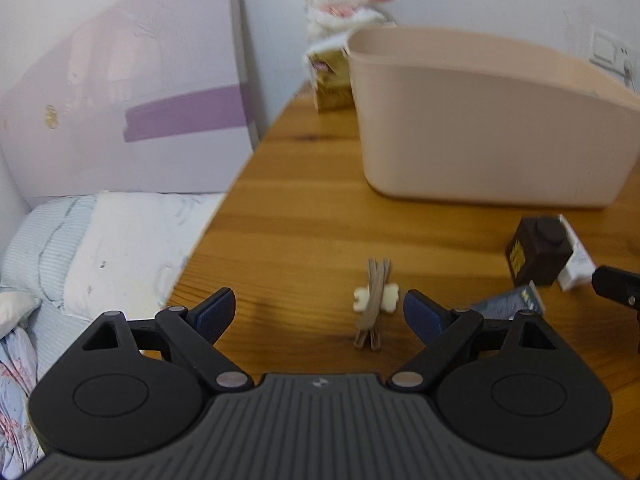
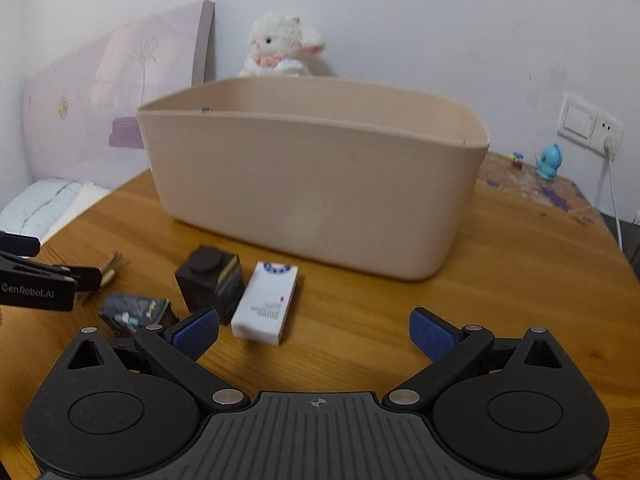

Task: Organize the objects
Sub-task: 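Grasp the wooden clip with left tool while right tool grasps white box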

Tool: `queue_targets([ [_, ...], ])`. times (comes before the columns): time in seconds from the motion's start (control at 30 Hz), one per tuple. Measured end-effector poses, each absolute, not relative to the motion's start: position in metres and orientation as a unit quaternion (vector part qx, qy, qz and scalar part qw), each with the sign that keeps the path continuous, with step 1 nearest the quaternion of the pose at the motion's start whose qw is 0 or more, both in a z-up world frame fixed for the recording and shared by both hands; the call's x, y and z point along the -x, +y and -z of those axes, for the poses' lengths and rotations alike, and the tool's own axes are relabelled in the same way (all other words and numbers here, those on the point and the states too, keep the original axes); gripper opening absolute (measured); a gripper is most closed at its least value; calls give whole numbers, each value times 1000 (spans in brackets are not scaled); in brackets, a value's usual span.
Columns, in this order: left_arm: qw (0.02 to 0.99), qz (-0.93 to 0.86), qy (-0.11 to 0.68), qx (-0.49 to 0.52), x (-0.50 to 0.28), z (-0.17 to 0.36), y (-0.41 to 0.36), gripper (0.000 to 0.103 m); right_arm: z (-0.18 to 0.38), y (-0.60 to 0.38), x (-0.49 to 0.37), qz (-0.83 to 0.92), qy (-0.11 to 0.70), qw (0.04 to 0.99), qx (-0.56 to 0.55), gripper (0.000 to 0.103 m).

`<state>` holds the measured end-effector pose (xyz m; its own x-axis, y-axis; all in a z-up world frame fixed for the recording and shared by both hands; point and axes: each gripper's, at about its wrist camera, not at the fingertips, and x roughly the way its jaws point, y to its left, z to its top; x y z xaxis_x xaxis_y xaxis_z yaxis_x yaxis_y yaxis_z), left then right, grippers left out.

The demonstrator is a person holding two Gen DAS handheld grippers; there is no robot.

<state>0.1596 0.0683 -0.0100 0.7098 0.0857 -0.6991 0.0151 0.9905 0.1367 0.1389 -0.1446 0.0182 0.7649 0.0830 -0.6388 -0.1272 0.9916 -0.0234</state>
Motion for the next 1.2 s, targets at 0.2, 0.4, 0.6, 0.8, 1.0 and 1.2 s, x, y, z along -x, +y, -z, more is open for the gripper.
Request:
queue_targets([
  [0.2,918,-12,394,-53,-159,18,71,92,-5,-142,-144,-58,347,936,33,103],
  [0.4,917,14,398,-19,-156,16,77,76,3,-135,-148,-59,344,937,35,100],
  [0.6,919,33,392,-16,-154,14,74,63,7,-127,-143,-62,336,938,55,87],
  [0.8,921,57,385,-21,-152,14,67,33,6,-127,-143,-82,331,939,48,71],
  [1.0,922,70,379,-37,-147,14,58,13,6,-125,-140,-97,323,940,45,44],
  [1.2,922,67,381,-29,-145,12,61,12,4,-128,-136,-93,335,937,30,28],
])
